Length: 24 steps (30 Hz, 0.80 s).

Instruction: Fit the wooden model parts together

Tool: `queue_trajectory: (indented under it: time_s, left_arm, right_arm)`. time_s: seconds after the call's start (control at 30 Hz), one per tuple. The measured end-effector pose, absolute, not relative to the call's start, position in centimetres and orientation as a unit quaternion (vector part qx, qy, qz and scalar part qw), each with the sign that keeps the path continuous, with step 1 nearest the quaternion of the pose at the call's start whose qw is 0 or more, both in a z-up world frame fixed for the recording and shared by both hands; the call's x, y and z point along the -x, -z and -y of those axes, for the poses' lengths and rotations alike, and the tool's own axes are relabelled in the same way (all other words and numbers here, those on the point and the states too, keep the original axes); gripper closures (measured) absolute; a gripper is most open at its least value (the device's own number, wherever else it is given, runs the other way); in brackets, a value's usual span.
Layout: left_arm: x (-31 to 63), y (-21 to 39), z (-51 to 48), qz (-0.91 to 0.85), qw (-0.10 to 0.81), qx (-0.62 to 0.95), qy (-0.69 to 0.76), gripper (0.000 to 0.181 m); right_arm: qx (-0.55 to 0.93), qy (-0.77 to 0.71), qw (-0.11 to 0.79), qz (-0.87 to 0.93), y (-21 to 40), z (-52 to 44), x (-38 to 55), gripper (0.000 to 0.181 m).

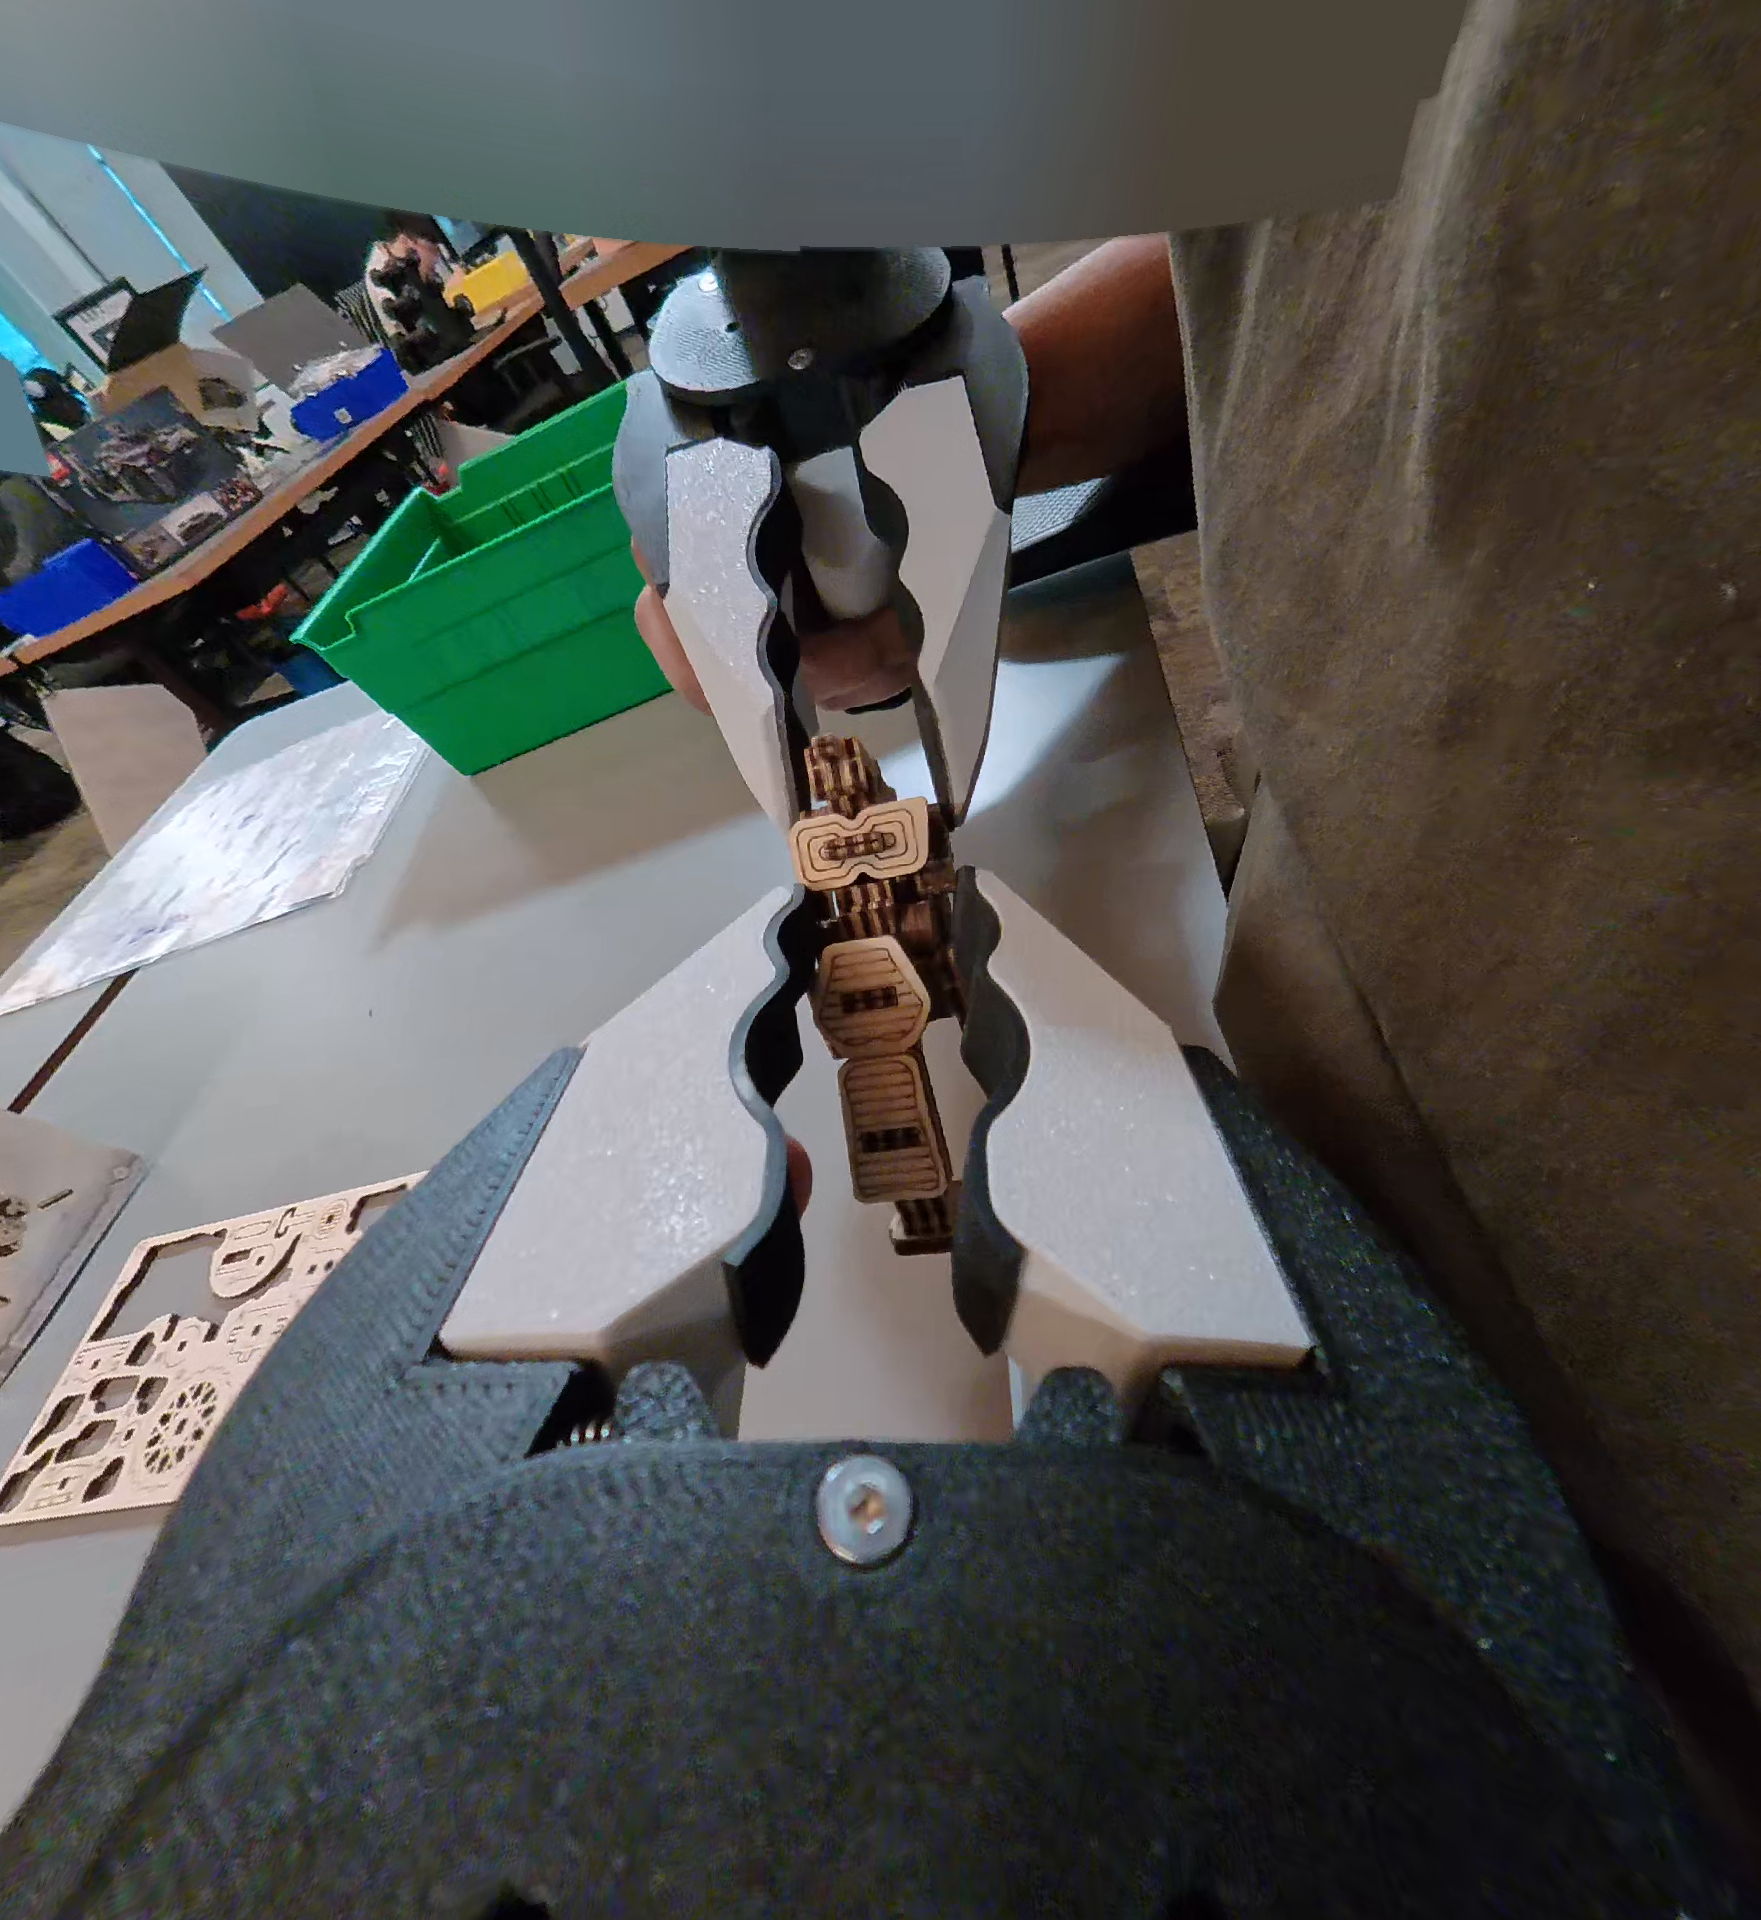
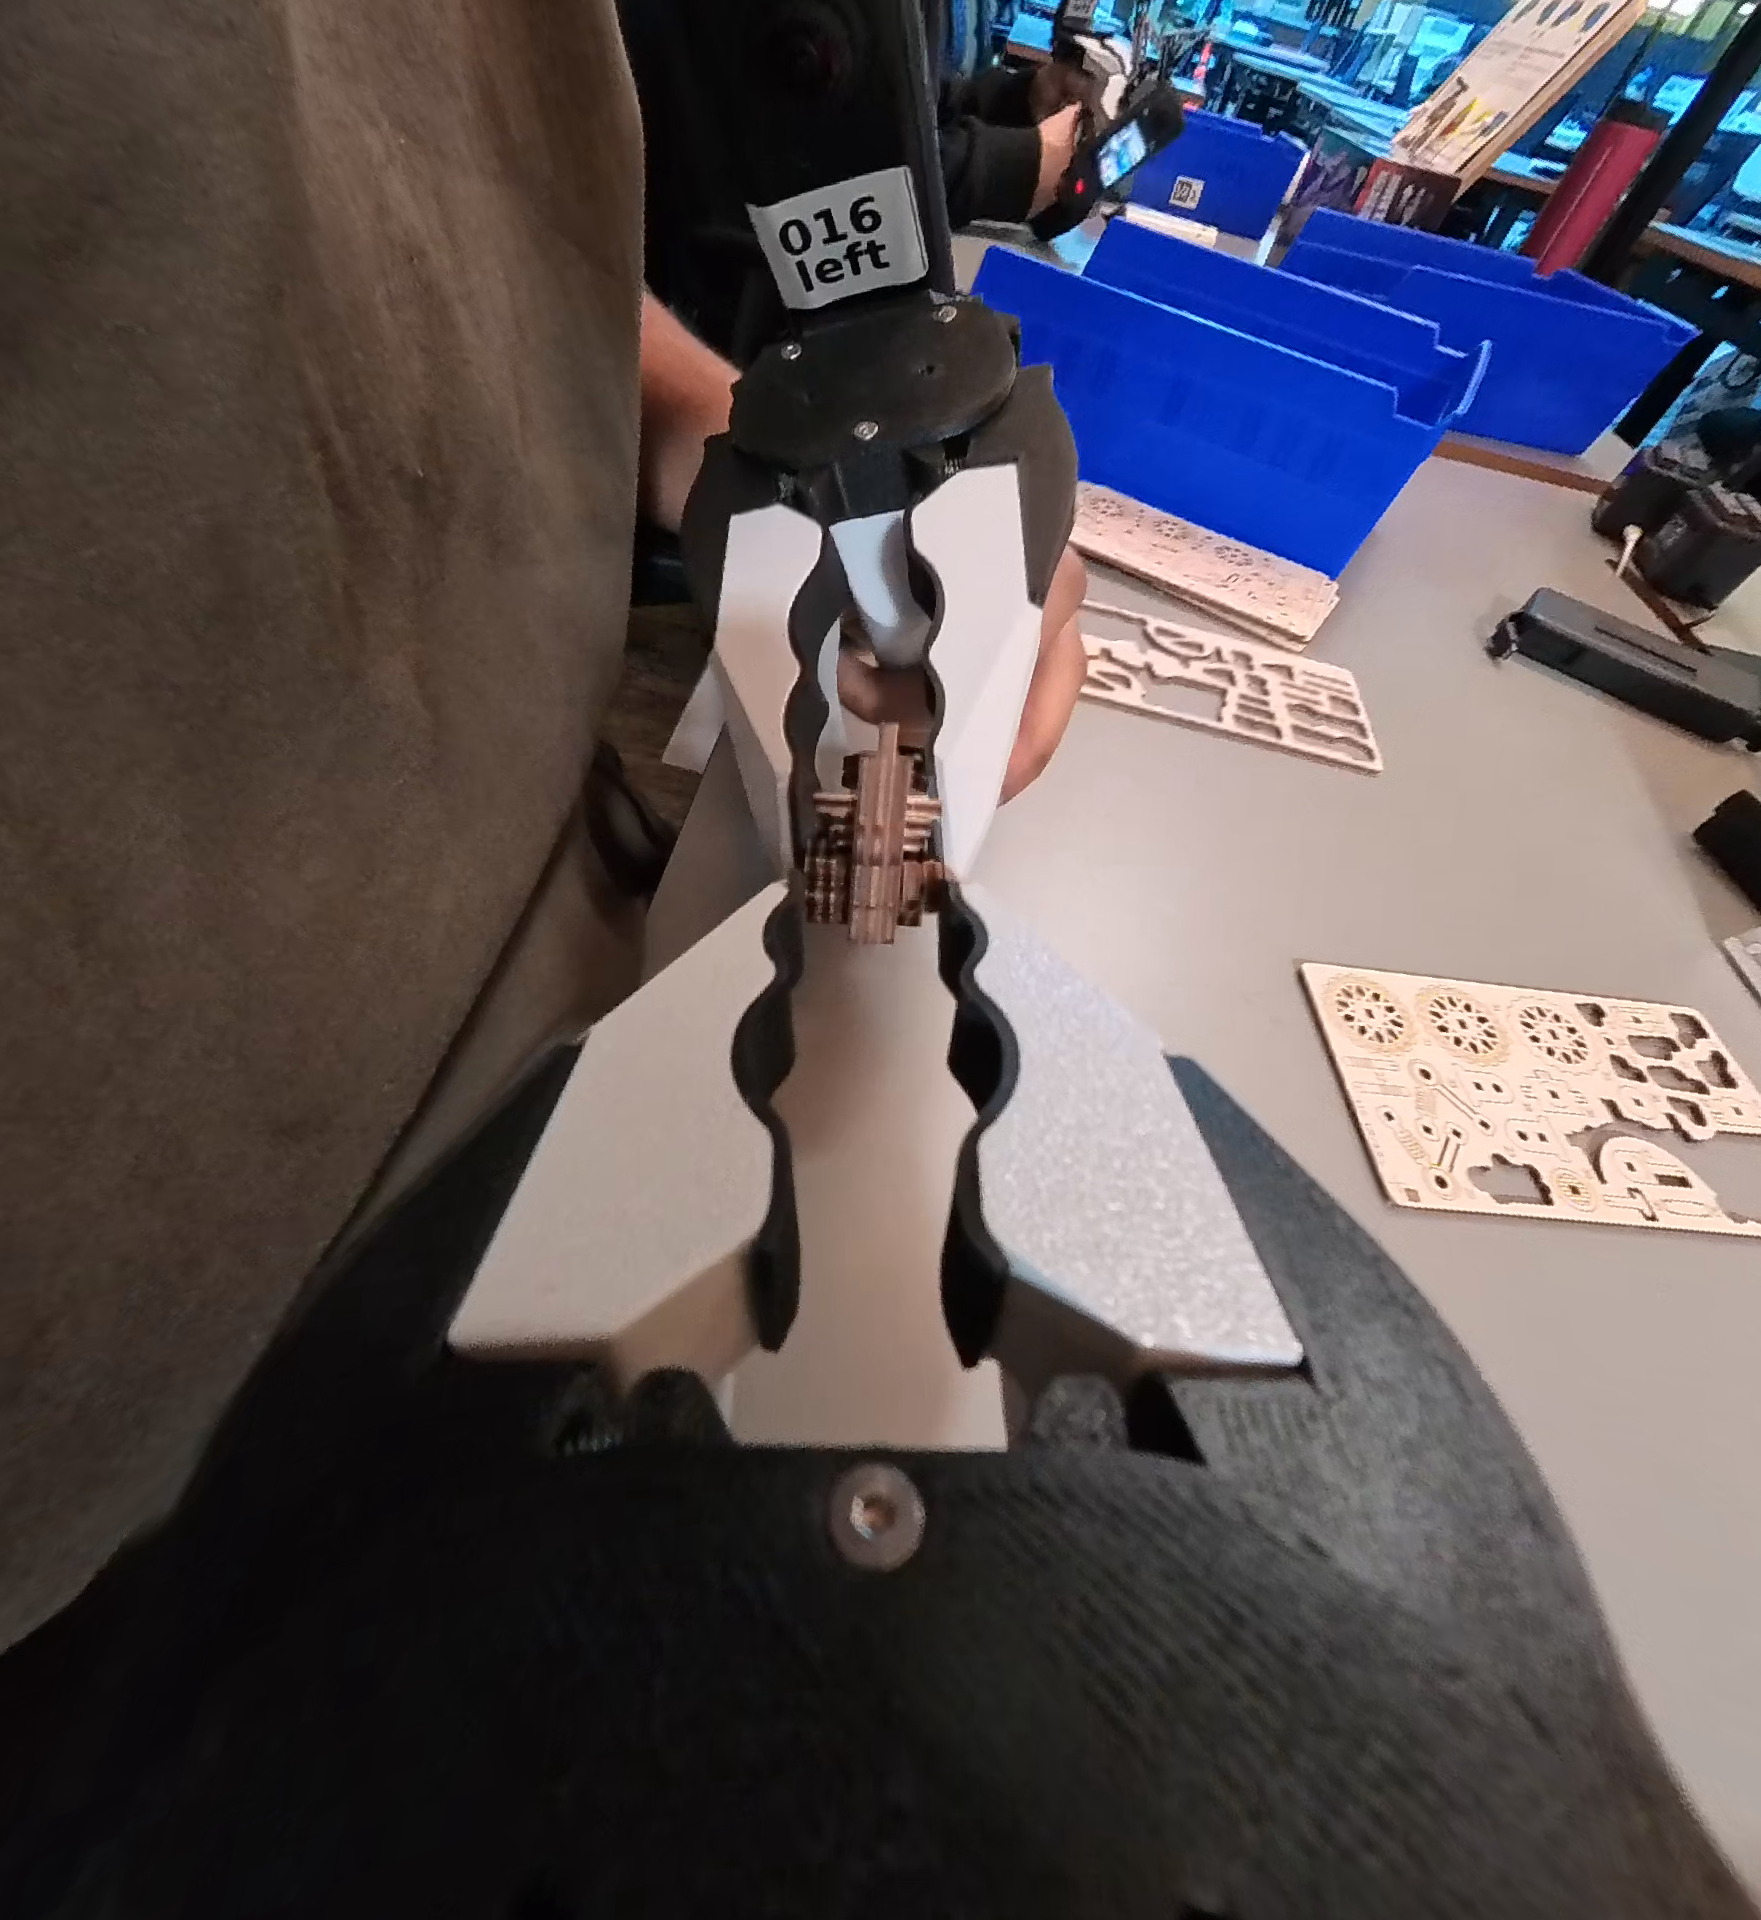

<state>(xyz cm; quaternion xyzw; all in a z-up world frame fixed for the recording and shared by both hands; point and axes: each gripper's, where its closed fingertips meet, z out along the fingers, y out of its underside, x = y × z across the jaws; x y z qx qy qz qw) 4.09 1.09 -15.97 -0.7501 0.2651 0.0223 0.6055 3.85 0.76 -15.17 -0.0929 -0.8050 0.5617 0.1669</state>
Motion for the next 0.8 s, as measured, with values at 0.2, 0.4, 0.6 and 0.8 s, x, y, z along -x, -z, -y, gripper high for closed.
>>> queue_trajectory:
  time_s: [0.2,0.4,0.6,0.8]
  left_arm:
    - [-4.3,16.3,-1.1,-0.264,0.596,0.758,-0.010,0.156]
    - [-4.7,16.8,-1.1,-0.262,0.584,0.768,0.002,0.156]
    - [-3.3,15.9,-1.8,-0.227,0.601,0.767,-0.003,0.153]
    - [-0.9,15.3,-2.4,-0.133,0.617,0.776,0.007,0.088]
  right_arm:
    - [0.102,-0.557,0.141,0.812,15.6,-0.8,-4.1,0.157]
    - [0.104,-0.547,0.113,0.823,16.1,-0.9,-4.4,0.157]
    - [0.115,-0.559,0.158,0.806,14.9,-1.6,-3.2,0.158]
    - [0.122,-0.556,0.227,0.790,14.2,-2.7,-1.7,0.158]
